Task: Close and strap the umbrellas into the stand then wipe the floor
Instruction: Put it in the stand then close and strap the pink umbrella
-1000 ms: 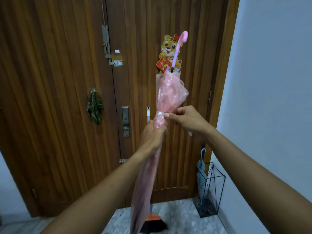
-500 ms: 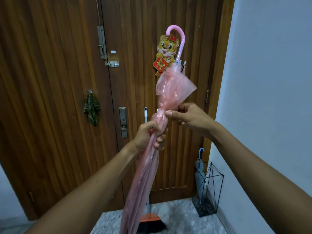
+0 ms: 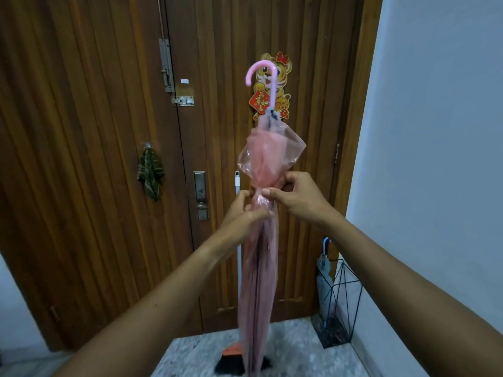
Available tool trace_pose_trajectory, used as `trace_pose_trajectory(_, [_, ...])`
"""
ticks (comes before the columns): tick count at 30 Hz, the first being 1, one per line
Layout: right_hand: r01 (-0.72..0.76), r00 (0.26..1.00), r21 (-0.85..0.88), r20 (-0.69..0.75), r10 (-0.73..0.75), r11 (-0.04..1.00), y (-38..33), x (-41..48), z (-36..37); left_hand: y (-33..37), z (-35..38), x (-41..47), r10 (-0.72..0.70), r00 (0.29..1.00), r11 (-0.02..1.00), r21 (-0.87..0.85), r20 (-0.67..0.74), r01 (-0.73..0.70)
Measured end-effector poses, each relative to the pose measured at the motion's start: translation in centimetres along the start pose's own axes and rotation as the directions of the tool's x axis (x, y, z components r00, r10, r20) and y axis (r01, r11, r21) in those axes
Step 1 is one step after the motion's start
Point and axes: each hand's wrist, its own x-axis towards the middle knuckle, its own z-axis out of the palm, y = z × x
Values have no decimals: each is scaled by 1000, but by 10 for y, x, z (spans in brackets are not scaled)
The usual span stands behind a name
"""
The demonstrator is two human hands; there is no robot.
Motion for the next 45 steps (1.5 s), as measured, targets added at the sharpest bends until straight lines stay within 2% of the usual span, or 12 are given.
trace_pose_trajectory(2, [-6, 1000, -30, 8, 6, 1000, 2, 1, 7, -5, 8, -1, 11, 1000, 1000, 7, 24, -11])
trace_pose_trajectory(4, [-2, 998, -34, 68, 4, 999, -1, 2, 8, -6, 10, 0, -5, 1000, 1000, -13, -16, 4])
trace_pose_trajectory(7, [-2, 978, 52, 207, -8, 999, -7, 0, -4, -6, 4, 0, -43, 994, 996, -82, -96, 35])
trace_pose_trajectory(9, [-13, 972, 76, 235, -5, 997, -5, 0, -9, -7, -2, -2, -43, 994, 991, -133, -103, 29])
trace_pose_trajectory(15, [-36, 967, 205, 253, -18, 978, -1, -2, -9, -6, -9, -5, 0, 996, 993, -117, 86, 10])
trace_pose_trajectory(18, [-46, 962, 211, 272, -14, 976, -3, -1, -11, -7, -12, 1, 40, 993, 992, -124, 108, -26])
trace_pose_trajectory(22, [-62, 962, 187, 272, 9, 980, 0, 0, -11, -9, -12, 3, 27, 998, 994, -111, 65, -20])
trace_pose_trajectory(27, [18, 977, 198, 206, -59, 980, 1, 1, -10, -17, -19, 3, 89, 995, 994, -59, -45, -91])
trace_pose_trajectory(31, [53, 992, 142, 110, -69, 988, -1, 9, -13, -15, -19, 2, 130, 984, 979, -140, -121, -146])
trace_pose_trajectory(36, [58, 979, 106, 187, -77, 993, -9, 18, -20, -7, -18, 5, 141, 988, 978, -146, -70, -149])
trace_pose_trajectory(39, [63, 975, 54, 212, -73, 997, -16, 20, -21, -2, -15, 5, 105, 990, 978, -168, -95, -119])
trace_pose_trajectory(45, [-39, 966, 87, 257, 15, 995, -23, 22, -24, 2, -9, 3, 155, 981, 973, -151, -118, -172])
